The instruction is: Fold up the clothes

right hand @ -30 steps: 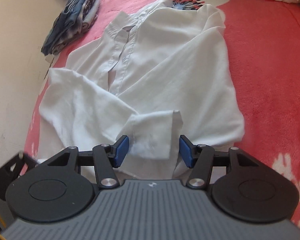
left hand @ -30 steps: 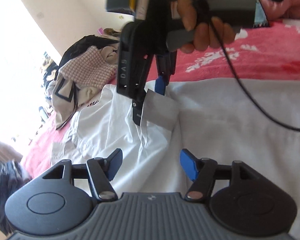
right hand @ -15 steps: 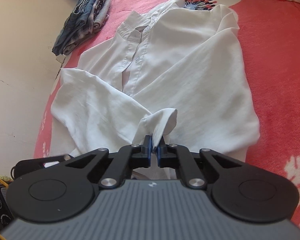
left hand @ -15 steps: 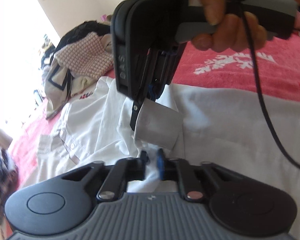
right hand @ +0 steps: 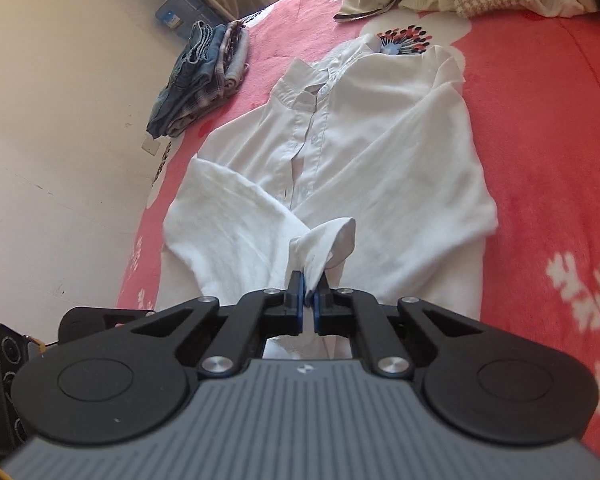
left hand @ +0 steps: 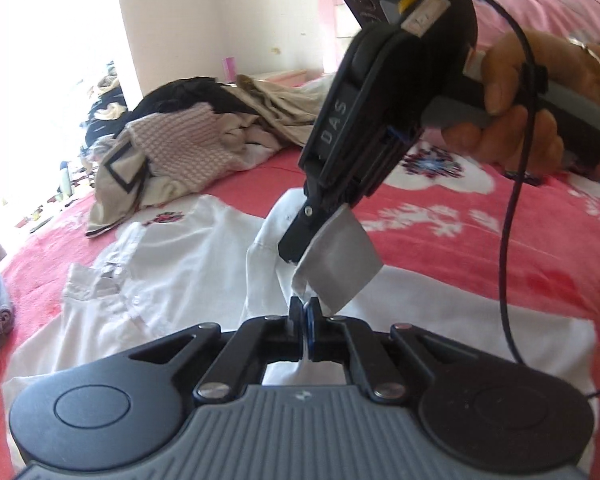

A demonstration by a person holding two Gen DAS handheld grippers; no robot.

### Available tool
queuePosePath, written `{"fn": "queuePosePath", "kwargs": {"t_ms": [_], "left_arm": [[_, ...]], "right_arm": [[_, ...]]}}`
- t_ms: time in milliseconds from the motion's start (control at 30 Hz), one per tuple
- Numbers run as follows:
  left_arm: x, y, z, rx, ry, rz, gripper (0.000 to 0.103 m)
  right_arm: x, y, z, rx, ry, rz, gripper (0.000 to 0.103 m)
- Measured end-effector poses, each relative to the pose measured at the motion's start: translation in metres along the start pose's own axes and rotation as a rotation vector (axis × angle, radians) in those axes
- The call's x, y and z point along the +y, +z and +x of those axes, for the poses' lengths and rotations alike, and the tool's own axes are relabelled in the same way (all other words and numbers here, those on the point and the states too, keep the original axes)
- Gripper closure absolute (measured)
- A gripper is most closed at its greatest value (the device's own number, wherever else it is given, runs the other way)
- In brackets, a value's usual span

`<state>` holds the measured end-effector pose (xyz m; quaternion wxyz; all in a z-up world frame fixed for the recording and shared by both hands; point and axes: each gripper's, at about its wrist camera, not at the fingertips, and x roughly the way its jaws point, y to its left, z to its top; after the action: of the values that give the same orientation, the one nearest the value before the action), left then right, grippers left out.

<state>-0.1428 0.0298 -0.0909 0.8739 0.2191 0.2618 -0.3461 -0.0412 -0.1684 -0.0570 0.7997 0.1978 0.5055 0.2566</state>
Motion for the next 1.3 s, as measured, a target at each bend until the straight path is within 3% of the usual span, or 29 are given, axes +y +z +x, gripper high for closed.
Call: {"fn": "queuePosePath", "kwargs": {"t_ms": [167,233,333,367,433,500,567,733,867,967,1133,1167,1300], "left_arm": [[-0.018,-0.018,0.002,0.046,-0.069,0.009,0.1],[-0.024,-0.026,0.01,0.104,-0.105,0.013,0.093],[-0.031,-0.04,0.018,0.194,-0.107,0.017,0.069],[-0.032,-0.044,0.019,0.22,-0.103,0.018,0.063],[-0.027,-0.048,0.011,0.229,-0.092,0.0,0.06],[-0.014,-0.049,0.0,0.234,-0.091,-0.064,0.053],[0.004,-0.05,-0.011,0.241,-0.087,-0.153,0.052],[0.067,-0.06,-0.04,0.235,0.065,-0.351,0.052],[0.128,-0.079,-0.052,0.271,0.329,-0.344,0.05],[0.171,-0.103,-0.047,0.337,0.462,-0.313,0.05],[0.221,-0.134,-0.036,0.384,0.453,-0.405,0.05],[0.223,-0.137,-0.034,0.38,0.445,-0.409,0.05],[0.228,-0.145,-0.025,0.351,0.445,-0.431,0.052]], "right_arm": [[-0.004,-0.034,-0.006,0.036,-0.052,0.023,0.1],[-0.008,-0.047,-0.002,0.05,-0.09,0.024,0.099],[-0.017,-0.064,0.01,0.113,-0.165,0.022,0.094],[-0.02,-0.069,0.013,0.142,-0.188,0.024,0.087],[-0.023,-0.07,0.008,0.165,-0.213,0.036,0.078],[-0.016,-0.061,-0.008,0.121,-0.22,-0.015,0.077],[-0.008,-0.053,-0.024,0.077,-0.227,-0.067,0.075],[0.016,-0.025,-0.042,-0.007,-0.209,-0.2,0.074],[0.038,-0.003,-0.02,-0.004,-0.112,-0.245,0.074],[0.06,0.015,0.009,0.02,-0.045,-0.294,0.074],[0.108,0.053,0.067,0.062,0.043,-0.413,0.065],[0.116,0.062,0.081,0.066,0.054,-0.415,0.059],[0.147,0.099,0.137,0.084,0.09,-0.409,0.056]]}}
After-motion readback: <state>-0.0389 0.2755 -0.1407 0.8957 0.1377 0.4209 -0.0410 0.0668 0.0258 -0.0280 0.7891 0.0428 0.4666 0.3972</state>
